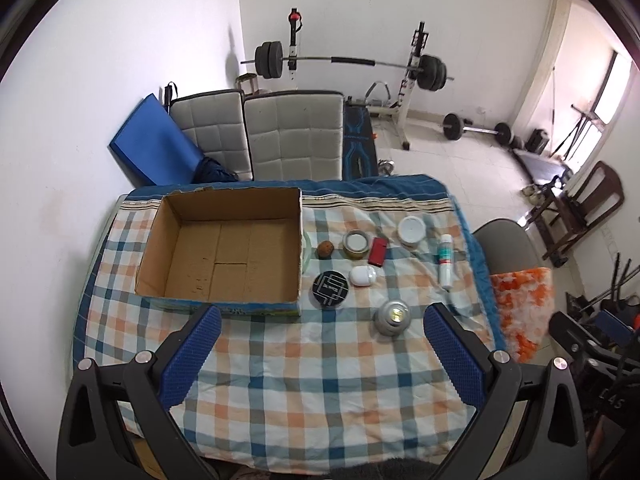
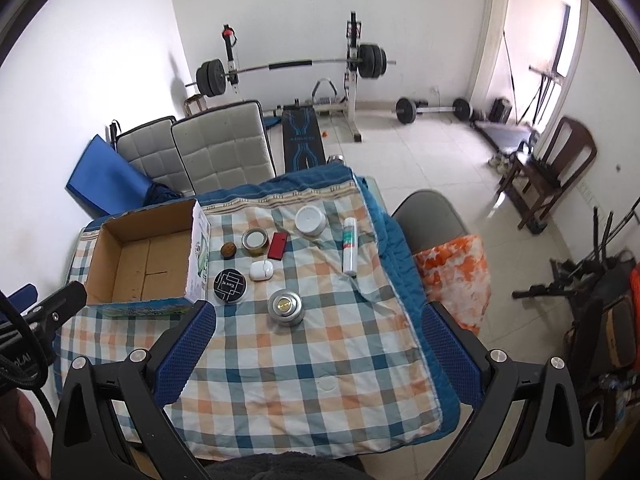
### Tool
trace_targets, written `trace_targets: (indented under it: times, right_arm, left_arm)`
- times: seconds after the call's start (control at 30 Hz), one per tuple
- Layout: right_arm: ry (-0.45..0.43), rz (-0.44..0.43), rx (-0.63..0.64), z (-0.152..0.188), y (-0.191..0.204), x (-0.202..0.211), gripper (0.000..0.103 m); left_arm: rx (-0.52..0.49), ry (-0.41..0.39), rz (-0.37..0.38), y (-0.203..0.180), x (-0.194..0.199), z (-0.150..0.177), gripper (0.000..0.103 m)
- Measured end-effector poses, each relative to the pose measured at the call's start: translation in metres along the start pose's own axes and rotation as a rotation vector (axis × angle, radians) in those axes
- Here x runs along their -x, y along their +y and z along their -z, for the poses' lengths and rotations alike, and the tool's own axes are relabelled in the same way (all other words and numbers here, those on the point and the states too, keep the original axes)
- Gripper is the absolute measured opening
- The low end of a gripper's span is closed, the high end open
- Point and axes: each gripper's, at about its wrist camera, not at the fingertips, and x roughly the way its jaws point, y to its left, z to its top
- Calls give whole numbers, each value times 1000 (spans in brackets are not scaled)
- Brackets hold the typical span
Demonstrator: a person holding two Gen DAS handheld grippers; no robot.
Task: Organize rigid objects
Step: 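Grasp the silver tin with the right tool while the left tool grasps the black Blank ME tin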
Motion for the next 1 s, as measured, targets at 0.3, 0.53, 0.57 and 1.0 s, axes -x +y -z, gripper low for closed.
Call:
trace_targets:
  times: [0.3, 0.53, 0.57, 1.0]
  right_arm:
    - [335, -78, -14, -15, 7, -200, 103]
    - [606, -104, -100, 18, 30, -369, 97]
    - [641, -113, -121, 24, 32, -386, 96]
    - [765, -76, -131, 67, 30, -445, 75]
  left_arm:
    - [-70, 212, -213, -8, -176, -14, 103]
    - [-142, 363, -293, -7, -279, -14, 103]
    - [-142, 368, -302, -6, -286, -14, 103]
    - [-39, 427, -138, -14, -305, -32, 103]
